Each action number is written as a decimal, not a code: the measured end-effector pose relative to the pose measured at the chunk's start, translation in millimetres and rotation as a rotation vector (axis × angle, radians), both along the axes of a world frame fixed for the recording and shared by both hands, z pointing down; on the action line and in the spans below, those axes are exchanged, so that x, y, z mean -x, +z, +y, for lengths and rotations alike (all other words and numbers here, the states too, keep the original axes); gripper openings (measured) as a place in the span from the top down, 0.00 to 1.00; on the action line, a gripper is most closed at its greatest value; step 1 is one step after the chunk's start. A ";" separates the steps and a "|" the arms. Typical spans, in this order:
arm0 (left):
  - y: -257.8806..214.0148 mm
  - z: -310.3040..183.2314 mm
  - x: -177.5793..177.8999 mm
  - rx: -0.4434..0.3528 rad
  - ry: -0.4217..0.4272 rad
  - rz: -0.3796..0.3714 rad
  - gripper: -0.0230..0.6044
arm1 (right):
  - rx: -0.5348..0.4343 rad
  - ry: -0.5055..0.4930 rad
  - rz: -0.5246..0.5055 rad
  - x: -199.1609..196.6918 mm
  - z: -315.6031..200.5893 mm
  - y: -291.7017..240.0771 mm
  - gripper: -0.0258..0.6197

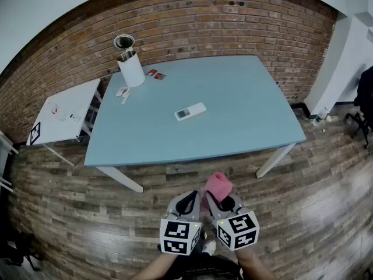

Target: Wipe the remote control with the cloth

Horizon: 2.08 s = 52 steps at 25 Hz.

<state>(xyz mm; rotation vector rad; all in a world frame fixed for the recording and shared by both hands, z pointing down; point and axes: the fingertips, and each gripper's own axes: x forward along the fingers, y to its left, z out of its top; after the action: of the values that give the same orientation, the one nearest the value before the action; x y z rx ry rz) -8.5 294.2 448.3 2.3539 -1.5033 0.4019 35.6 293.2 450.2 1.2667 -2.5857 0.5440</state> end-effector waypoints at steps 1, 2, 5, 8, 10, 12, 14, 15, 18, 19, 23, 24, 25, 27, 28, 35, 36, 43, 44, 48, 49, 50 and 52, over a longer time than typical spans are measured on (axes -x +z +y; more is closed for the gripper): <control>-1.5 1.4 0.5 -0.001 0.000 -0.001 0.96 | -0.001 0.000 -0.001 0.3 1.2 -1.3 0.86; -2.7 2.8 0.9 -0.002 0.001 -0.002 0.96 | -0.002 0.000 -0.002 0.6 2.5 -2.4 0.86; -4.7 5.5 0.2 -0.005 -0.001 -0.006 0.96 | -0.004 -0.004 -0.003 0.5 5.4 -3.5 0.86; -4.5 4.0 1.3 -0.009 -0.002 -0.011 0.96 | -0.002 -0.008 -0.008 2.5 4.7 -1.8 0.86; -1.8 1.4 4.3 -0.006 -0.005 -0.012 0.96 | 0.000 -0.011 -0.010 5.6 3.2 0.5 0.86; 1.6 -2.7 6.7 -0.001 -0.009 -0.009 0.96 | 0.001 -0.013 -0.007 8.3 0.1 3.0 0.86; 4.8 -9.9 8.1 0.001 -0.010 -0.005 0.96 | 0.003 -0.012 -0.005 10.2 -6.2 5.0 0.86; 6.5 -14.9 8.5 0.003 -0.010 -0.003 0.96 | 0.004 -0.011 -0.004 10.7 -10.6 6.0 0.86; 11.9 -32.0 8.6 0.012 -0.004 0.004 0.96 | 0.011 0.000 0.001 10.0 -26.9 10.8 0.86; 13.7 -38.1 8.8 0.014 0.000 0.006 0.96 | 0.016 0.007 0.004 9.7 -33.3 13.1 0.86; 21.5 -66.6 12.3 0.028 0.005 0.012 0.96 | 0.031 0.020 0.011 10.9 -60.9 19.9 0.86; 23.2 -74.6 13.0 0.030 0.005 0.012 0.96 | 0.033 0.020 0.013 11.3 -68.0 21.4 0.86; 24.8 -82.7 13.4 0.033 0.006 0.012 0.96 | 0.036 0.021 0.015 11.6 -75.4 23.1 0.86; 26.9 -99.3 14.0 0.037 0.012 0.012 0.96 | 0.044 0.024 0.019 12.6 -91.7 26.0 0.86; 27.3 -107.7 14.6 0.038 0.016 0.014 0.96 | 0.048 0.024 0.021 13.7 -100.5 26.9 0.86; 31.2 -166.4 33.5 0.053 0.008 0.006 0.96 | 0.068 0.018 0.024 28.7 -159.0 30.4 0.86; 31.4 -173.6 36.2 0.053 0.009 -0.003 0.96 | 0.073 0.019 0.025 30.7 -165.8 31.2 0.86; 35.3 -220.2 60.0 0.059 0.028 -0.054 0.96 | 0.090 0.011 0.051 52.1 -214.9 26.5 0.86; 36.1 -226.7 63.4 0.060 0.033 -0.053 0.96 | 0.091 0.012 0.059 54.9 -221.8 25.3 0.86; 43.6 -248.7 70.6 0.066 0.083 -0.072 0.96 | 0.093 0.011 0.087 65.5 -245.4 21.1 0.86; 46.3 -253.3 71.5 0.068 0.098 -0.080 0.96 | 0.092 0.010 0.095 67.6 -250.6 20.2 0.86; 49.2 -257.6 72.1 0.072 0.113 -0.086 0.96 | 0.092 0.009 0.102 69.1 -255.6 19.3 0.86; 54.8 -265.0 72.3 0.085 0.143 -0.090 0.96 | 0.093 0.007 0.114 70.8 -265.1 17.0 0.86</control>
<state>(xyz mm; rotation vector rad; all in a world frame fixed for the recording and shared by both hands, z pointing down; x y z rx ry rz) -80.8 29.1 503.2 2.4126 -1.3307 0.6018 -35.2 28.1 467.2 1.2397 -2.4347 0.5689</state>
